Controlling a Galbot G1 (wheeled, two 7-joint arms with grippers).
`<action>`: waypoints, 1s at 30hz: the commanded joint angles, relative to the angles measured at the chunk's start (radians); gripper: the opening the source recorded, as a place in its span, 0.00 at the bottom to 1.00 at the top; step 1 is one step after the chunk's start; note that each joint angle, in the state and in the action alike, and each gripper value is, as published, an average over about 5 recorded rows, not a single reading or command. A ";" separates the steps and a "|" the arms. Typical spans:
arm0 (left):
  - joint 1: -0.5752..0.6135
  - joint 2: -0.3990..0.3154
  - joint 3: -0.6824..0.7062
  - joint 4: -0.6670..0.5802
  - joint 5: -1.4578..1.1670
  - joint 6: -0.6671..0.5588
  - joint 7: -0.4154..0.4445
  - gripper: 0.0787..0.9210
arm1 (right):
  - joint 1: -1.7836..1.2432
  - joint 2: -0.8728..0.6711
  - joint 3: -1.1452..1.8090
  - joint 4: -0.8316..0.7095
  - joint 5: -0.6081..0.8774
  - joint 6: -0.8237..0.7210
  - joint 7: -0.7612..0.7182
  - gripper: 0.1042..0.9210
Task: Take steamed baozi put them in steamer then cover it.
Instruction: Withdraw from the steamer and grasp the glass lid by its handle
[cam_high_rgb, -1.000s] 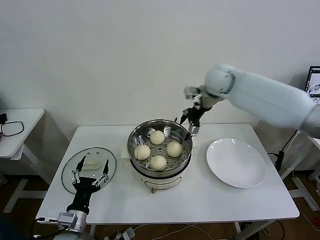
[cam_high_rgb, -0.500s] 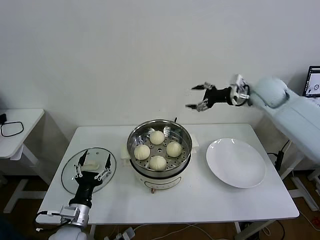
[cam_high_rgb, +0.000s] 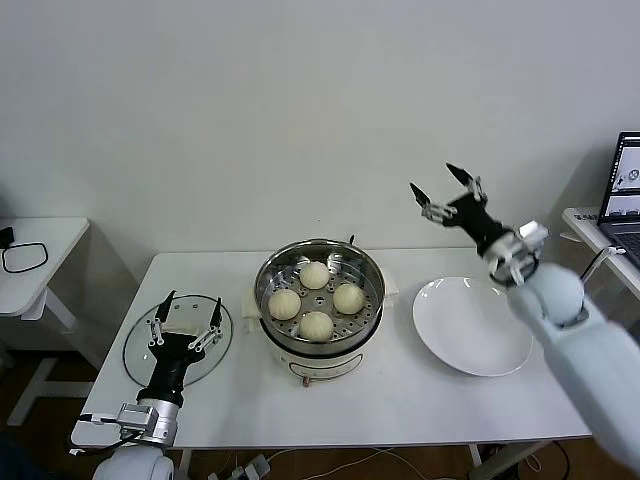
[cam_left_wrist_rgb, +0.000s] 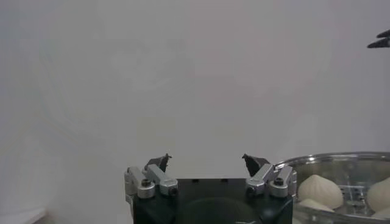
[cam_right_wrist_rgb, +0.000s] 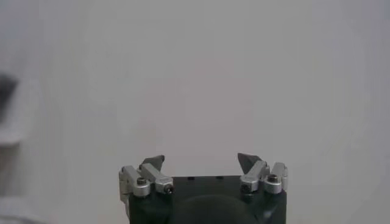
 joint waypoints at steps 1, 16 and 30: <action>0.002 0.007 -0.002 0.009 0.002 -0.062 0.000 0.88 | -0.563 0.292 0.264 0.176 -0.195 0.238 0.193 0.88; -0.004 0.046 -0.083 0.188 0.368 -0.273 -0.054 0.88 | -0.703 0.453 0.244 0.183 -0.288 0.389 0.238 0.88; -0.057 0.150 -0.208 0.566 1.387 -0.406 -0.396 0.88 | -0.676 0.468 0.228 0.117 -0.293 0.385 0.230 0.88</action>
